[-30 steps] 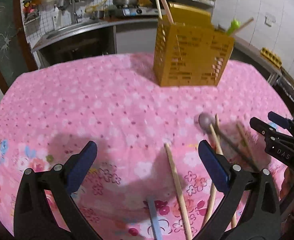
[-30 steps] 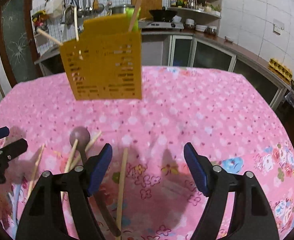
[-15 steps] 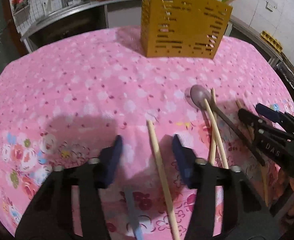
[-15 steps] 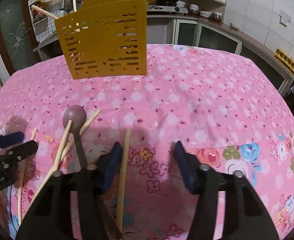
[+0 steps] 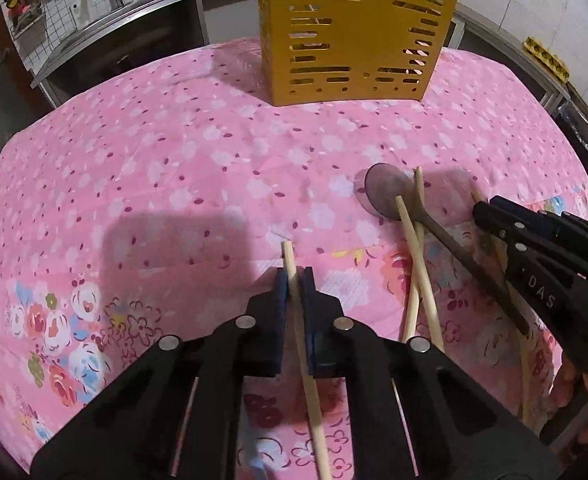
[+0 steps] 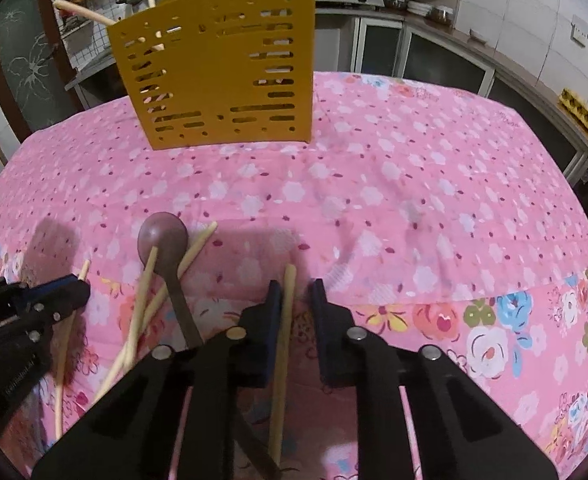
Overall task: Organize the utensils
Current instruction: 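Carry both chopsticks over the yellow holder and open both tools to drop them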
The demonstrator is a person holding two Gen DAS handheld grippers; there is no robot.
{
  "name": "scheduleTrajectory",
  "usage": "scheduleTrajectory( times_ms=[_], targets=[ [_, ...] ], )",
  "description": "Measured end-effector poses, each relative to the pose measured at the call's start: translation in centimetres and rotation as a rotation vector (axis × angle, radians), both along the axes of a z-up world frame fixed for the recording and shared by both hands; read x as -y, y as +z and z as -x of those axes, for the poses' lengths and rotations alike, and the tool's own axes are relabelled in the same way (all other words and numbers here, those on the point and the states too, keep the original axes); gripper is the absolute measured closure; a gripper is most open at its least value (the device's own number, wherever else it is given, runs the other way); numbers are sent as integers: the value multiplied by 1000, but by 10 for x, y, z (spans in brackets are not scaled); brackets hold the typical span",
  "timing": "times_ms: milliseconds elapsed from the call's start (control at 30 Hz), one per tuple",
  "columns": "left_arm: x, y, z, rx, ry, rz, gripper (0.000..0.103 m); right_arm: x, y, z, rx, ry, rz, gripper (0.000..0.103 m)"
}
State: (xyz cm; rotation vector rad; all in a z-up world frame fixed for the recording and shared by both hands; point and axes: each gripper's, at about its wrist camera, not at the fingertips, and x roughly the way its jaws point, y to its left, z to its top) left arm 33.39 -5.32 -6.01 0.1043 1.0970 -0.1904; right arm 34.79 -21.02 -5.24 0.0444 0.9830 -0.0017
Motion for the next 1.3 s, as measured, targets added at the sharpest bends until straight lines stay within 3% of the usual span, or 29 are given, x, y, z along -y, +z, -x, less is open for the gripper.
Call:
scheduleTrajectory(
  times_ms=[233,400,1000,1300],
  targets=[
    [0,5,-11,-6,13,23,98,11,3,-8,-25,-18,-73,97],
    [-12,23,-9,36,34,69,98,24,17,1,34,-27,-124,97],
    [-43,129,26,360,81,173,99,35,117,45,428,0,-143,97],
    [-44,172,30,482,84,198,99,34,148,44,536,2,-122,97]
  ],
)
